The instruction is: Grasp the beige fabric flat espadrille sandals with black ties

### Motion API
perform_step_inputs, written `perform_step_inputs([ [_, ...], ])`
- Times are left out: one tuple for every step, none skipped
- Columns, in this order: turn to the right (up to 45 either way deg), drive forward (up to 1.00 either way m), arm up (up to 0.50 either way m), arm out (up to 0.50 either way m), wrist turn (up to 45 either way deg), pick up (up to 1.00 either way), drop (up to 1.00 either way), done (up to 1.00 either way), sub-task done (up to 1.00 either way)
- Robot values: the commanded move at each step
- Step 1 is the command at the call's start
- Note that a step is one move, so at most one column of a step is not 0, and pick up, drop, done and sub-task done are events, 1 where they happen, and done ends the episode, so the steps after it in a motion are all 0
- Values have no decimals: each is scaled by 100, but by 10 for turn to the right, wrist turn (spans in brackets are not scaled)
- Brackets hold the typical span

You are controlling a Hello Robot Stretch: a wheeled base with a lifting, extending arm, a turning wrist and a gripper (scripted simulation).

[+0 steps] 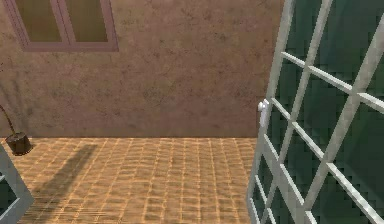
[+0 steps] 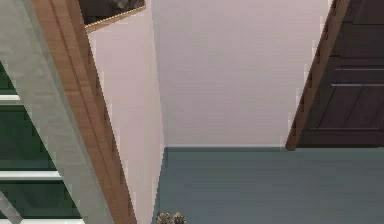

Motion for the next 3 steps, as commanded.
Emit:
perform_step_inputs([
  [0, 0, 14, 0, 0, 0, 0, 0, 0],
  [0, 0, 0, 30, 0, 0, 0, 0, 0],
  [0, 0, 0, 0, 450, 0, 0, 0, 0],
])
